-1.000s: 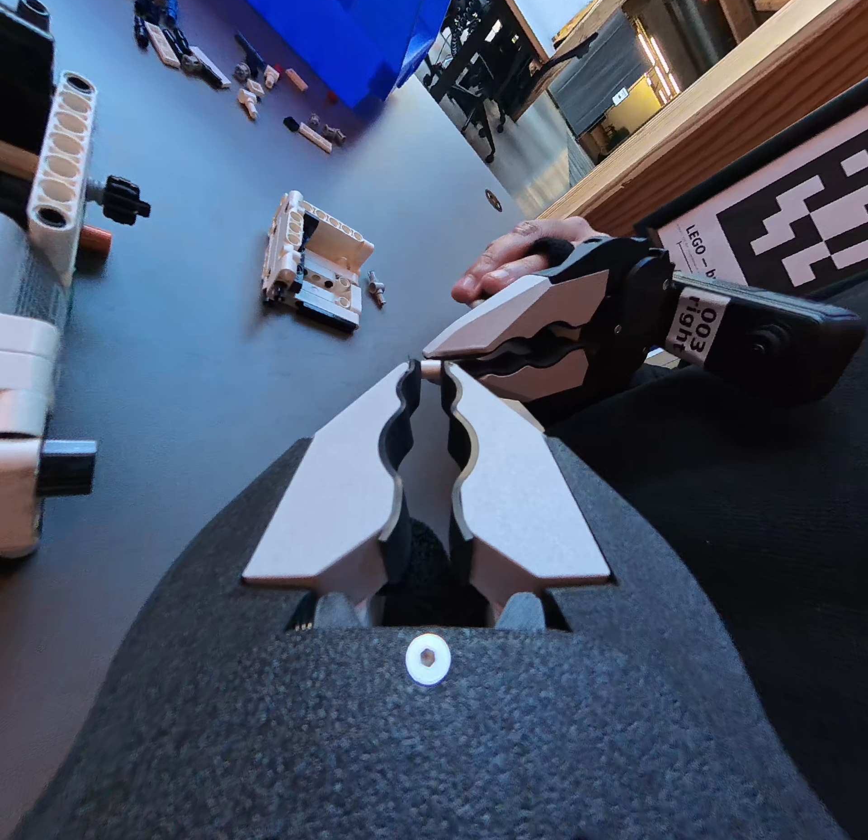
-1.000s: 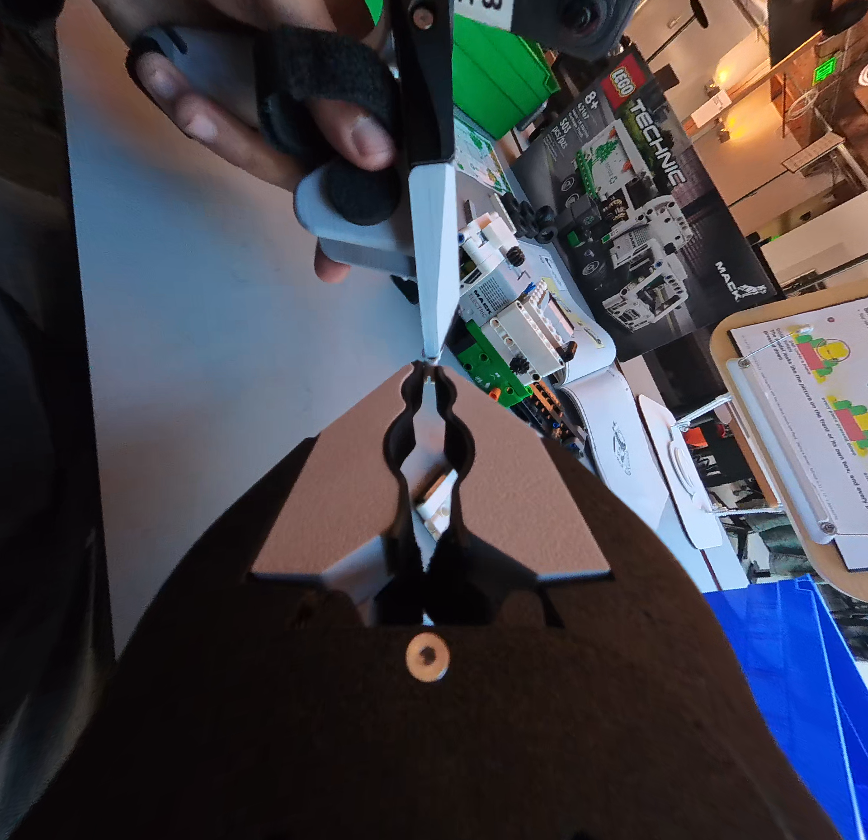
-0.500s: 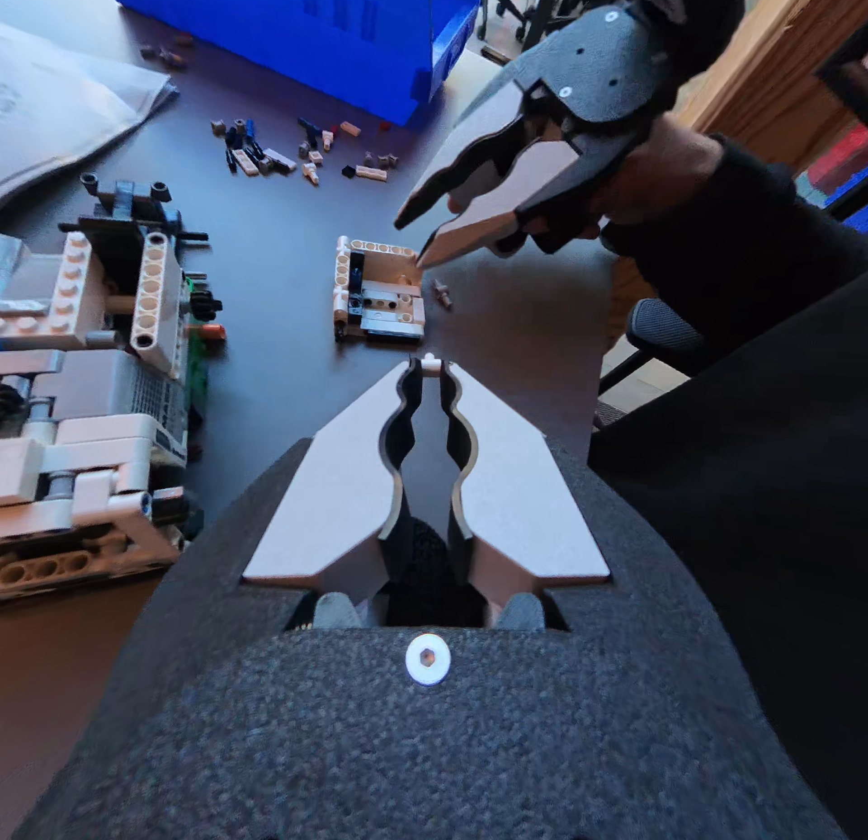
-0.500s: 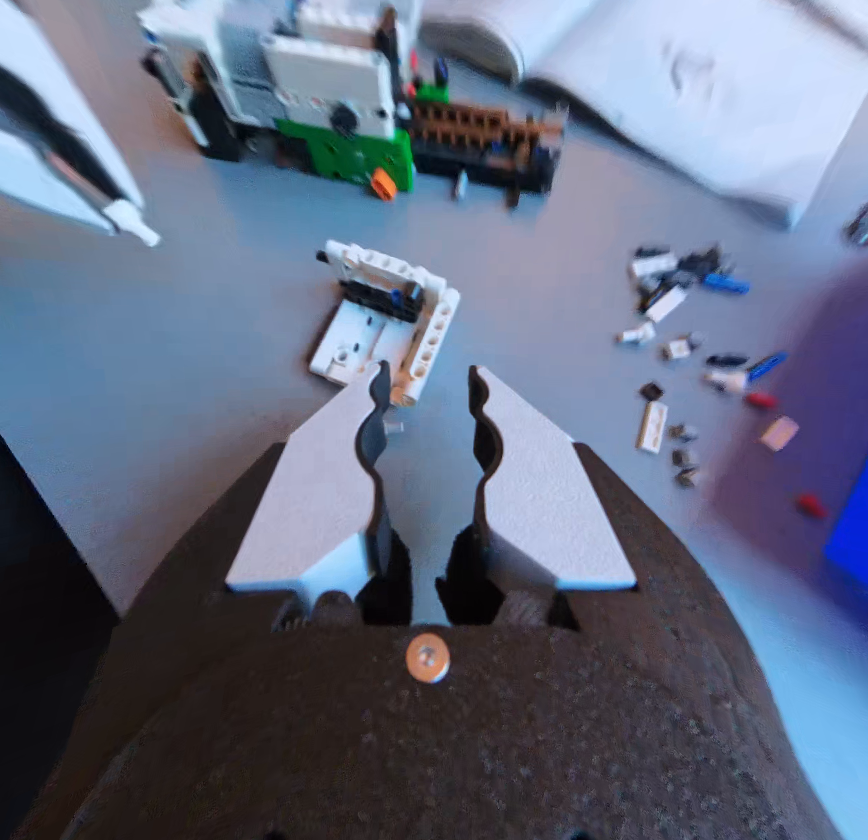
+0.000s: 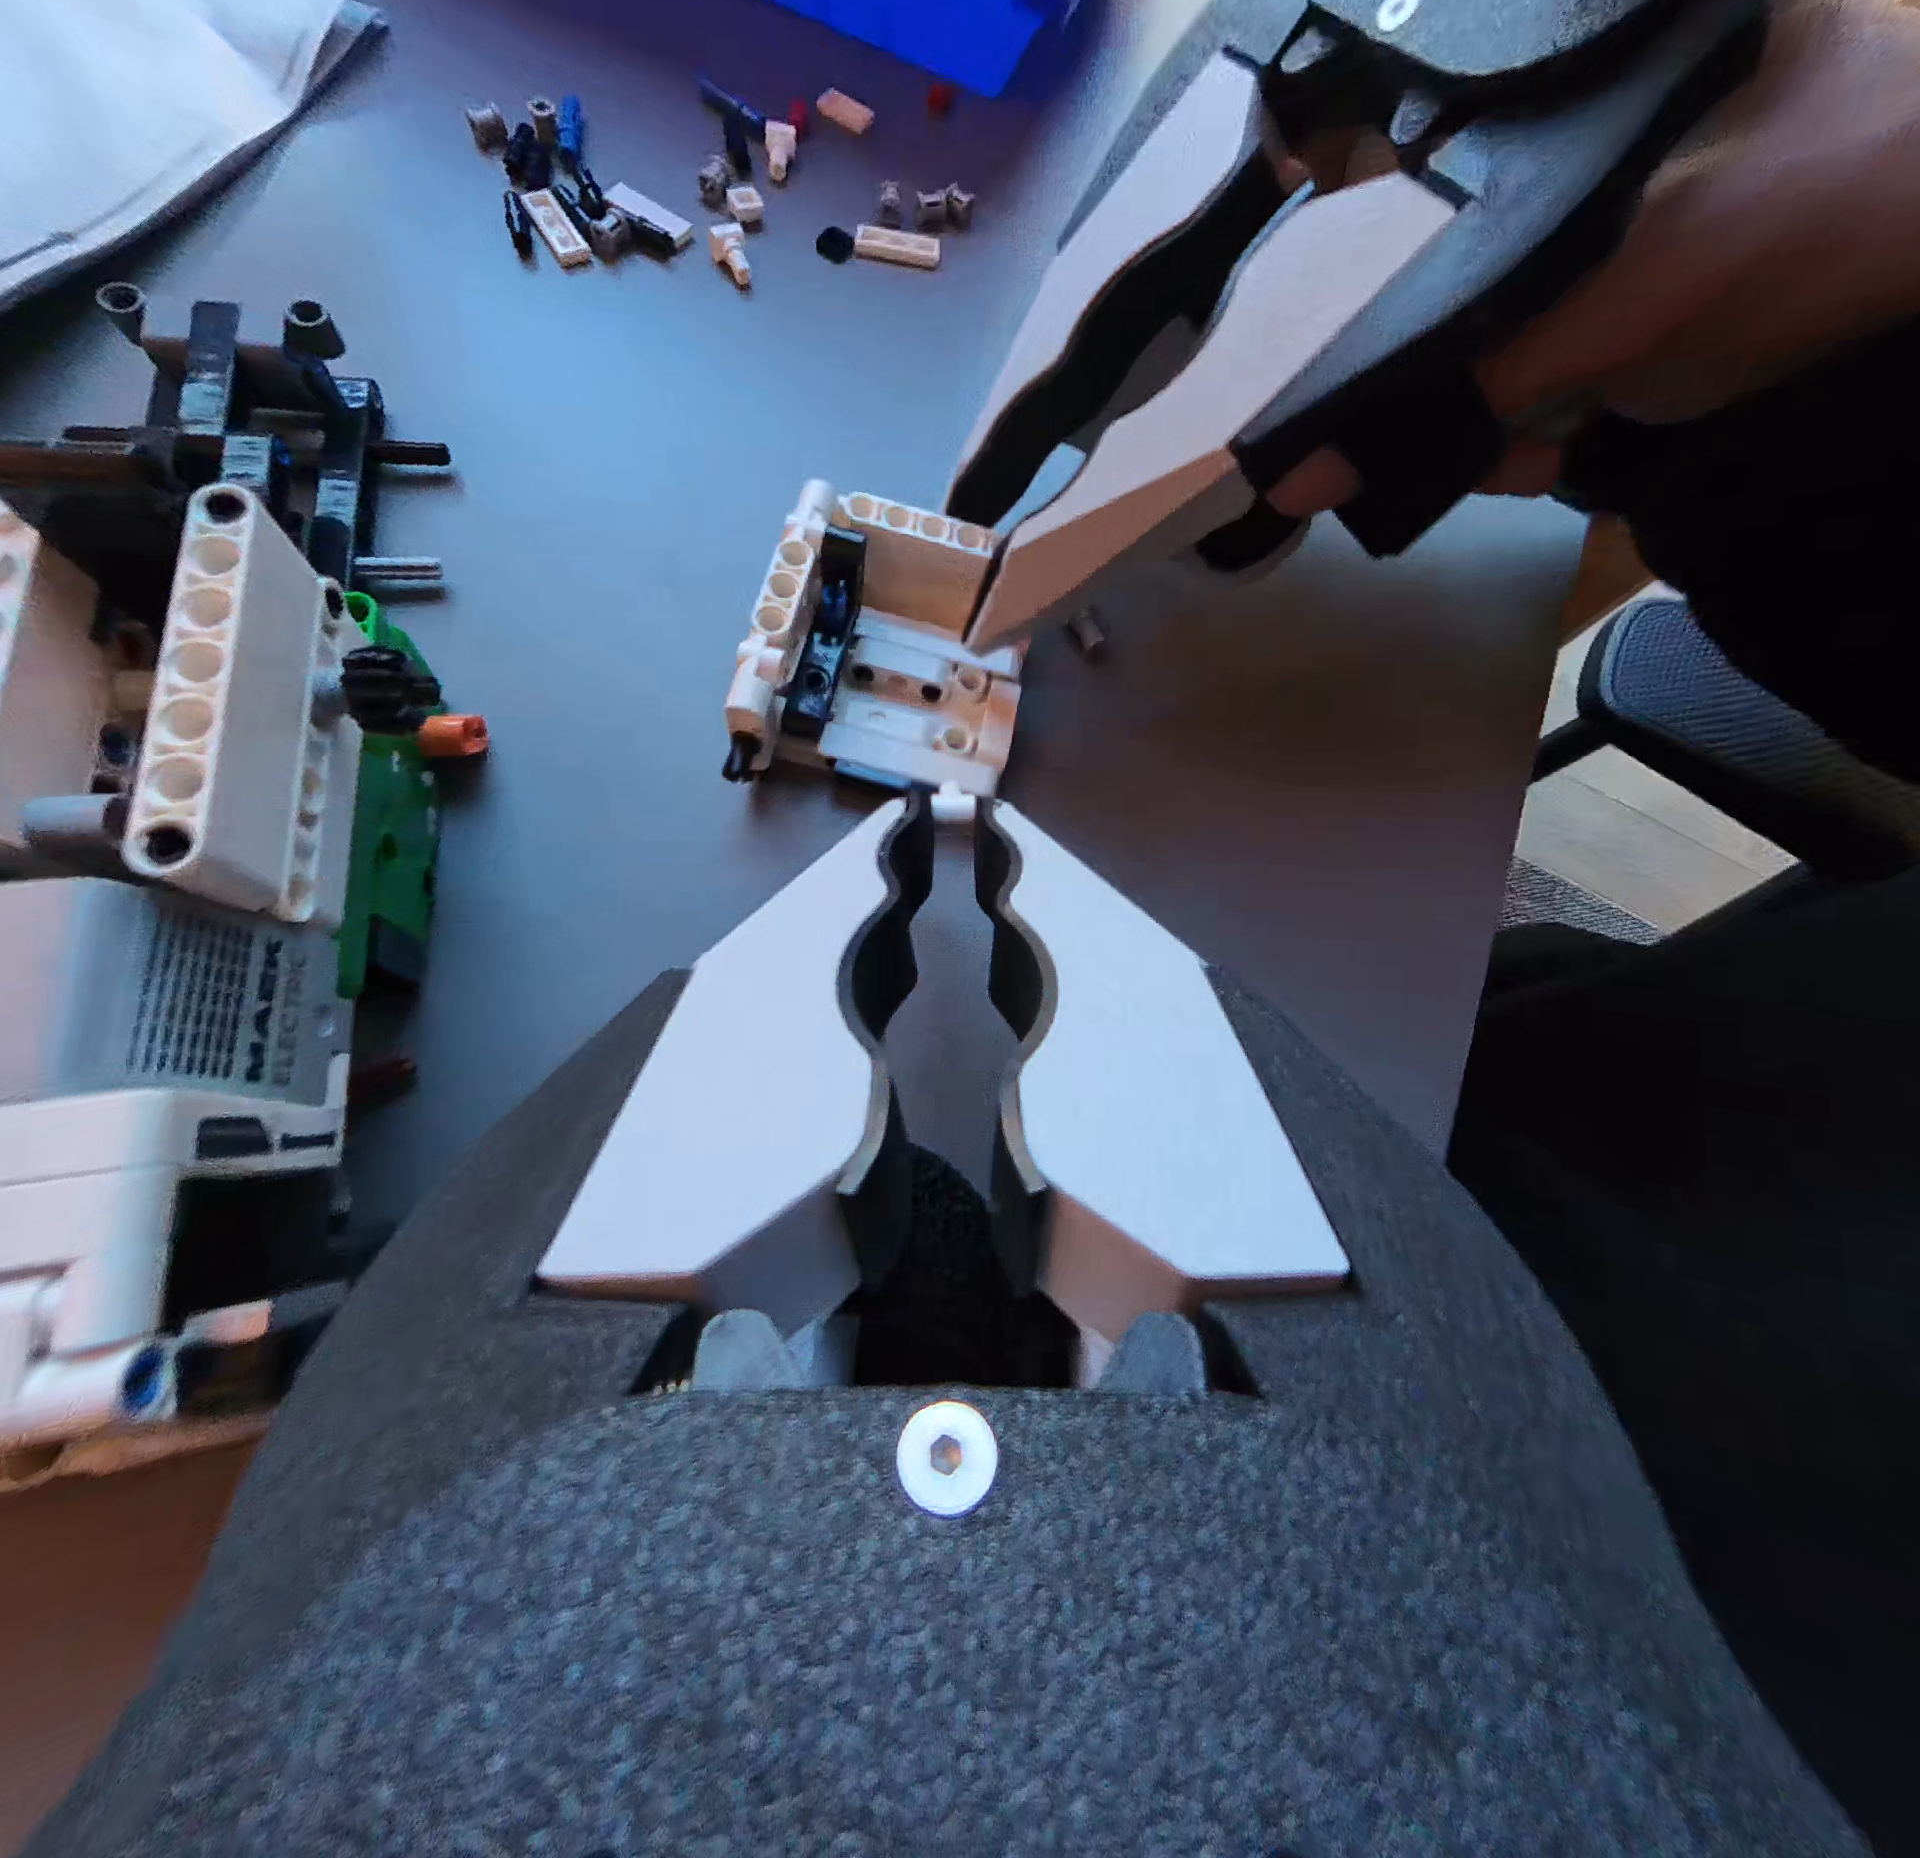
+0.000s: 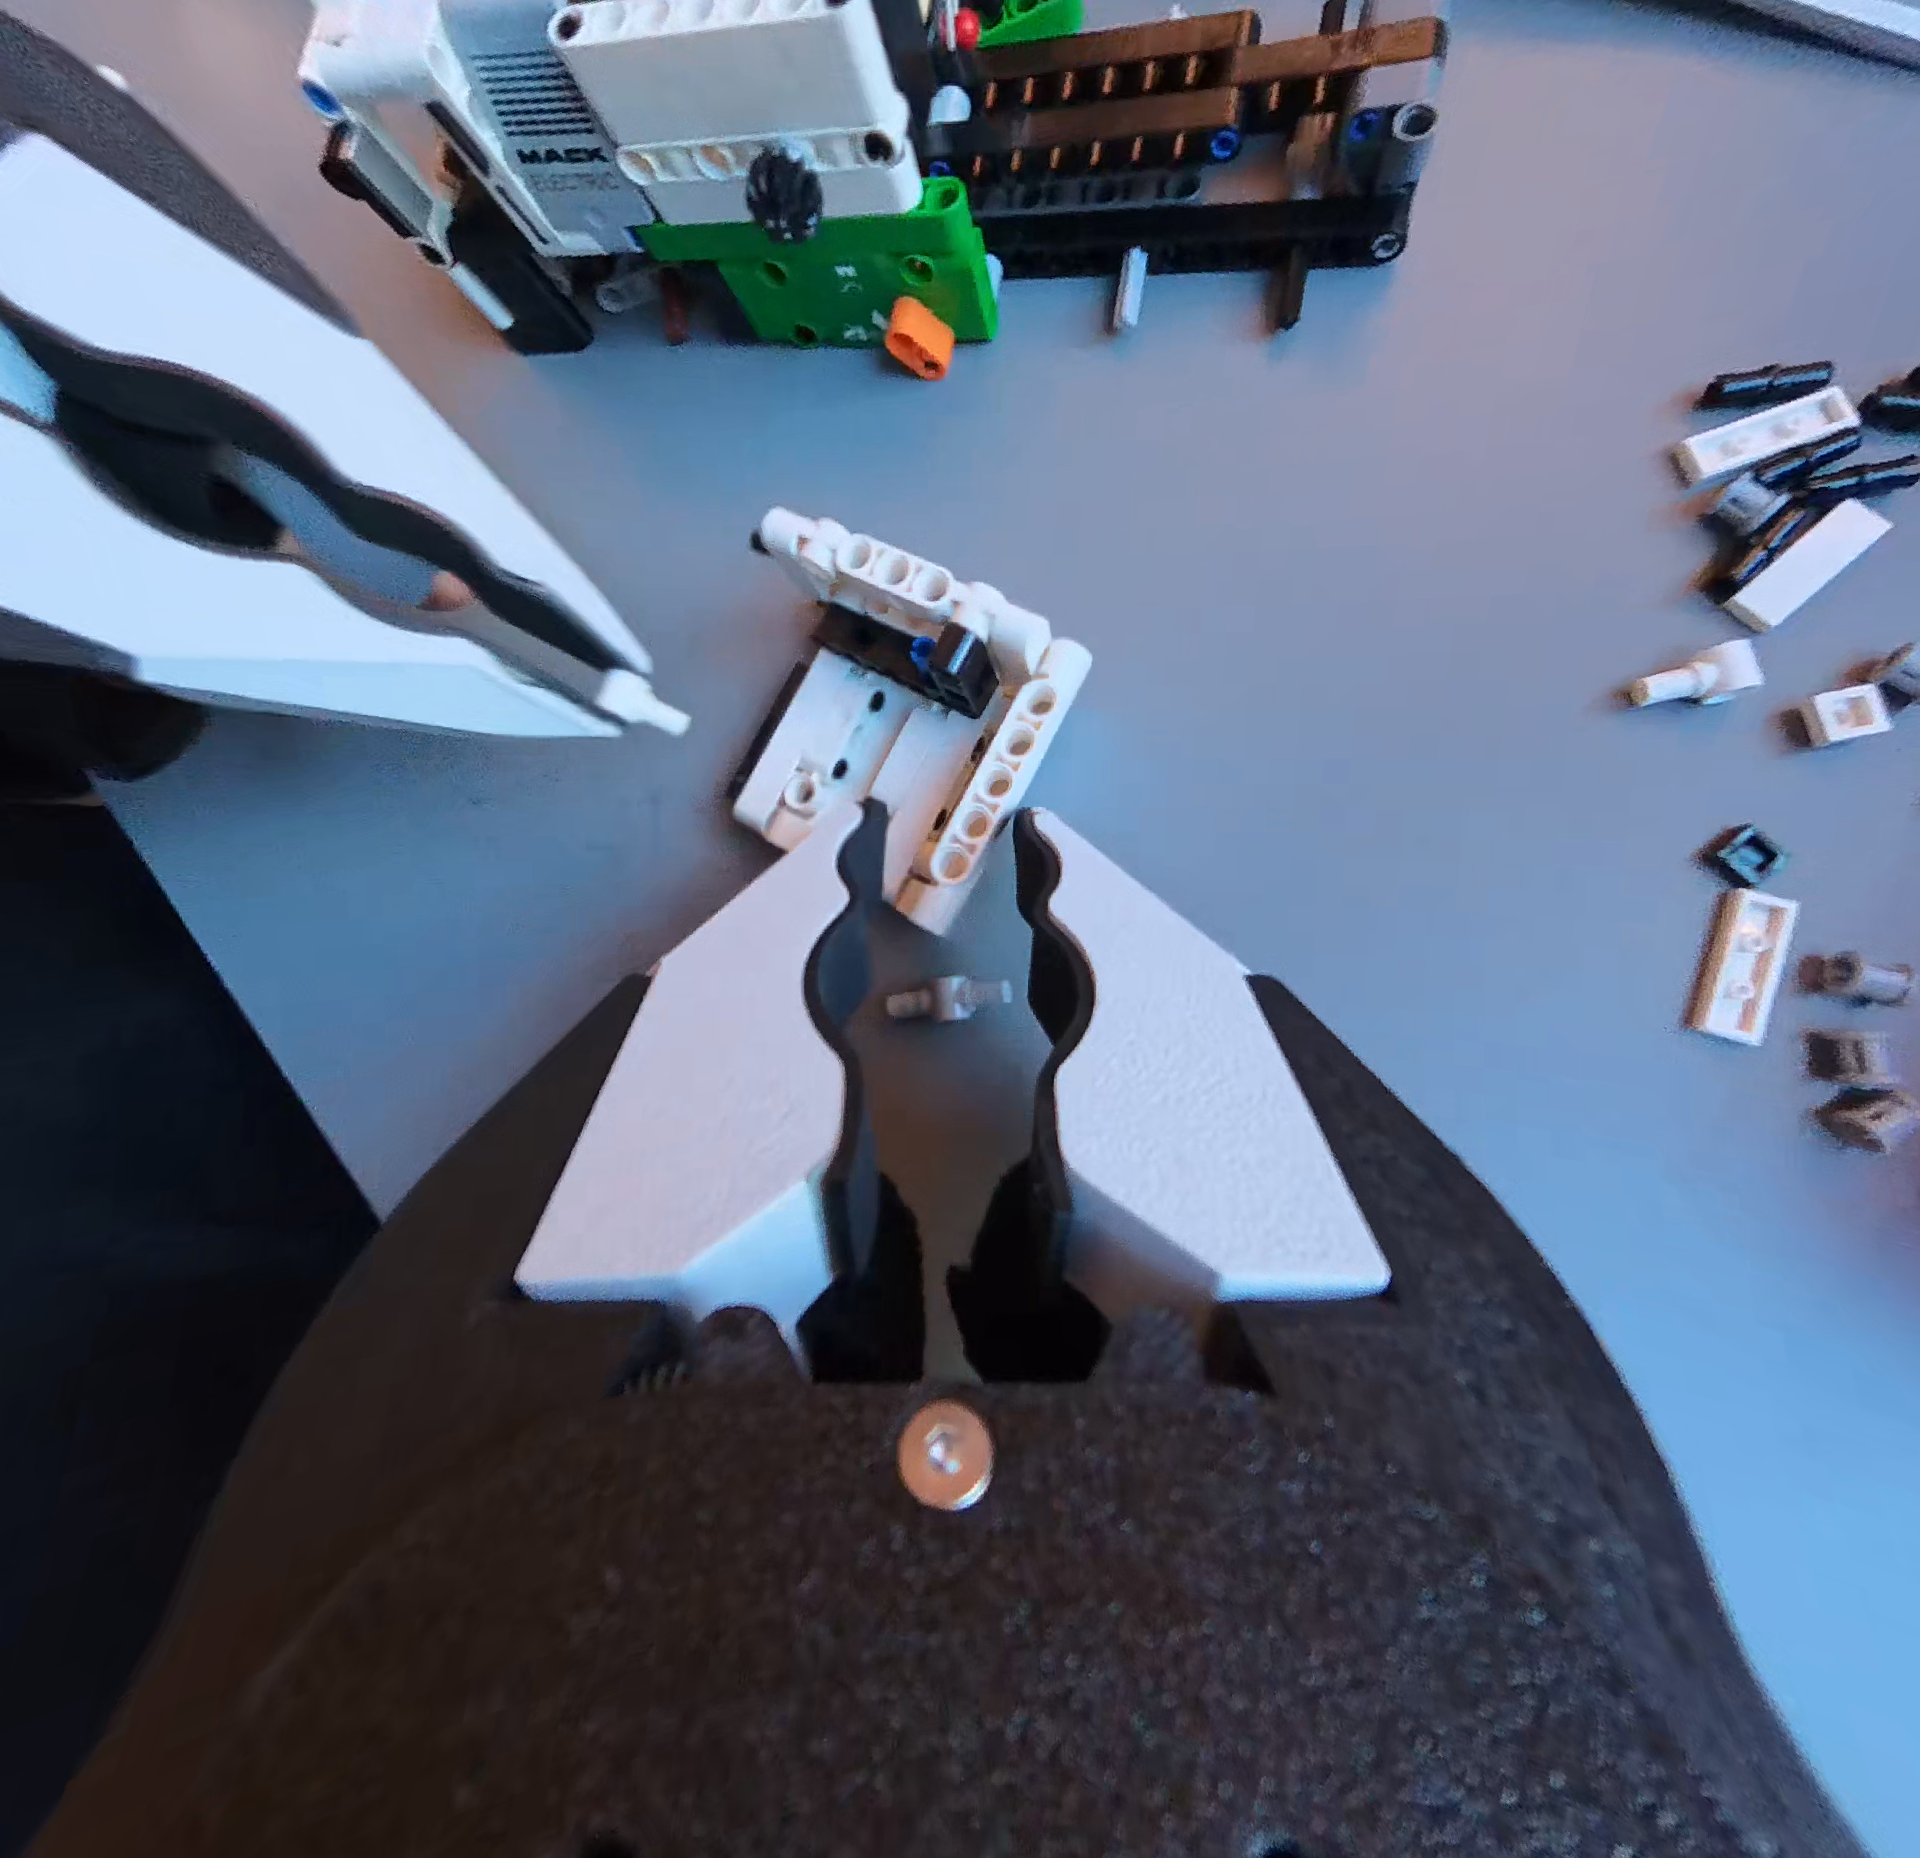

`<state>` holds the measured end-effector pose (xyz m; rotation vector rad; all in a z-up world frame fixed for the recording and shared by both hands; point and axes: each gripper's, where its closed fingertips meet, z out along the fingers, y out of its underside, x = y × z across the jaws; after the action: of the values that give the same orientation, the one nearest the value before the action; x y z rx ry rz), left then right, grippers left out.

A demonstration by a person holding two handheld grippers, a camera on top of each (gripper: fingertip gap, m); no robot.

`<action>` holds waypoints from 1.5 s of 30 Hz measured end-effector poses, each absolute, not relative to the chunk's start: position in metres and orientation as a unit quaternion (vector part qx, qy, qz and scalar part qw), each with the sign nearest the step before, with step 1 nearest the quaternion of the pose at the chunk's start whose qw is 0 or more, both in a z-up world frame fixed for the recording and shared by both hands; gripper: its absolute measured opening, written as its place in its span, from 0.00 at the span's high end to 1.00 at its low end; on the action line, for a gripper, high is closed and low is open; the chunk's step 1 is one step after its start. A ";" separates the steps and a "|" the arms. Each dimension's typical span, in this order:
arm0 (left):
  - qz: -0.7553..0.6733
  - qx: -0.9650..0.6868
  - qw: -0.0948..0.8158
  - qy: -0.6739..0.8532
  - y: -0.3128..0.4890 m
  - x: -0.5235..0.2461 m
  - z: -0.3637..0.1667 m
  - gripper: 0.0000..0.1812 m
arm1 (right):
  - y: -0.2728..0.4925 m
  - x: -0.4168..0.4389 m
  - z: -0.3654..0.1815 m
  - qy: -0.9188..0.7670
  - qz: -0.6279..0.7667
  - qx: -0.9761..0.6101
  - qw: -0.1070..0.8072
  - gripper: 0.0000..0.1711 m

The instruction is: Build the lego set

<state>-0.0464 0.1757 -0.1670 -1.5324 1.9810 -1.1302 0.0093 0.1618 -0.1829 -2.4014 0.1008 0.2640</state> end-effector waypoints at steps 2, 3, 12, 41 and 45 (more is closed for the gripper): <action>-0.406 -0.554 0.185 0.703 0.175 -0.041 -0.172 0.96 | 0.161 0.005 -0.184 0.053 0.120 -0.924 0.360 0.87; -0.401 -0.559 0.182 0.703 0.177 -0.040 -0.175 0.96 | 0.160 0.006 -0.186 0.067 0.128 -0.922 0.359 0.87; -0.390 -0.543 0.179 0.722 0.171 -0.034 -0.178 0.96 | 0.162 0.010 -0.184 0.089 0.107 -0.922 0.362 0.93; -0.396 -0.568 0.232 0.683 0.164 -0.045 -0.170 0.96 | 0.172 -0.010 -0.157 0.019 -0.088 -0.921 0.378 0.95; -0.392 -0.567 0.235 0.685 0.160 -0.046 -0.168 0.96 | 0.175 -0.011 -0.157 0.010 -0.112 -0.918 0.380 0.96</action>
<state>-0.0465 0.1596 -0.1678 -1.5566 1.8805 -1.0769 -0.0110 0.1745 -0.1566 -2.3442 0.0258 -0.2848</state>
